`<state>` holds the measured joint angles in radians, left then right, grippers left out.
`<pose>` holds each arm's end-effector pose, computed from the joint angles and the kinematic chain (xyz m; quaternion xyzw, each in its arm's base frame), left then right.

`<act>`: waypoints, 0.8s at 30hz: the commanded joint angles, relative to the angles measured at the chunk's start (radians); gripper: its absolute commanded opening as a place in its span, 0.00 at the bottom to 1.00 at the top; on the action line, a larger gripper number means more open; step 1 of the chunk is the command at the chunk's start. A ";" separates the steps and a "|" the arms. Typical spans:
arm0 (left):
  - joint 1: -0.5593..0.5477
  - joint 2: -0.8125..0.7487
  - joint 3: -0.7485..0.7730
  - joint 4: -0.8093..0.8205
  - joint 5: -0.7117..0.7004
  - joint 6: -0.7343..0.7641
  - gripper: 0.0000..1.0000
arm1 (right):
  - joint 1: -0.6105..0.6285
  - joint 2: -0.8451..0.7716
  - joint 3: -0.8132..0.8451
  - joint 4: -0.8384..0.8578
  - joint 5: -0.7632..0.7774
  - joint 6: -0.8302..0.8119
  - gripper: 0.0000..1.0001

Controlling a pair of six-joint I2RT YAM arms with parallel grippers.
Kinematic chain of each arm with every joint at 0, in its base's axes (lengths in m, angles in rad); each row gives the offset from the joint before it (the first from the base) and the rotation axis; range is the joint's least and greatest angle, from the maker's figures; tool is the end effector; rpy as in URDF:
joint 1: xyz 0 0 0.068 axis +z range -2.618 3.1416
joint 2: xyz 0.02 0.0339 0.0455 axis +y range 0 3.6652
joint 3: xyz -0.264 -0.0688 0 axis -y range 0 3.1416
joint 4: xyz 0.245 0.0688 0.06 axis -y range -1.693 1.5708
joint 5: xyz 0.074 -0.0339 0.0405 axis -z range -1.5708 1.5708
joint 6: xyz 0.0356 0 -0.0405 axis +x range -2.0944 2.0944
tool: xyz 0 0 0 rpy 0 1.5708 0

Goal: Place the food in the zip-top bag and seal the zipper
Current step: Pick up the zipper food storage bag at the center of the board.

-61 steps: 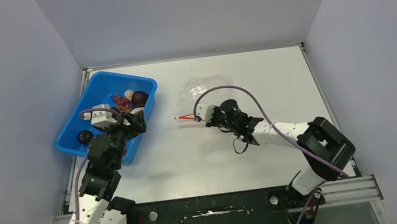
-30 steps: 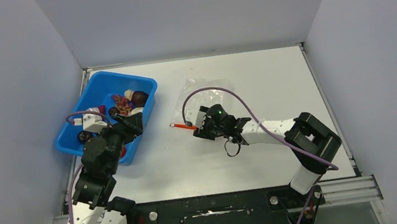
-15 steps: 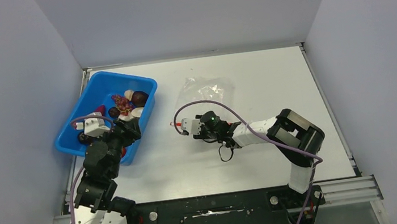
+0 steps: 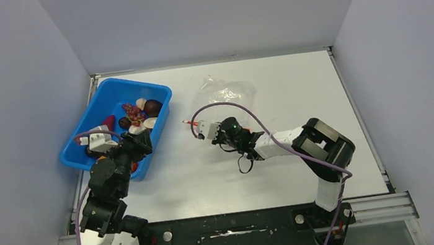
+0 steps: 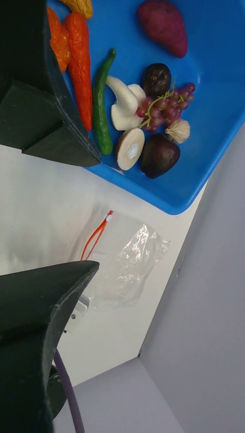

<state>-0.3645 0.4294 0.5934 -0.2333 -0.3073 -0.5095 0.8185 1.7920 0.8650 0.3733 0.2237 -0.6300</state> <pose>0.1155 -0.0326 0.3151 -0.1565 0.7131 -0.1839 0.6582 0.2555 0.2614 0.1540 -0.5344 0.6861 -0.0515 0.4909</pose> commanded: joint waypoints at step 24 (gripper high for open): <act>0.004 0.275 -0.067 0.251 0.408 -0.440 0.60 | 0.035 -0.400 -0.097 0.120 -0.138 0.865 0.00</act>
<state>-0.3645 0.6788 0.5537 -0.1345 0.0101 -0.8936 0.8513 1.4231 0.7784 0.4065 0.0669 0.1215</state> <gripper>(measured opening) 0.600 0.023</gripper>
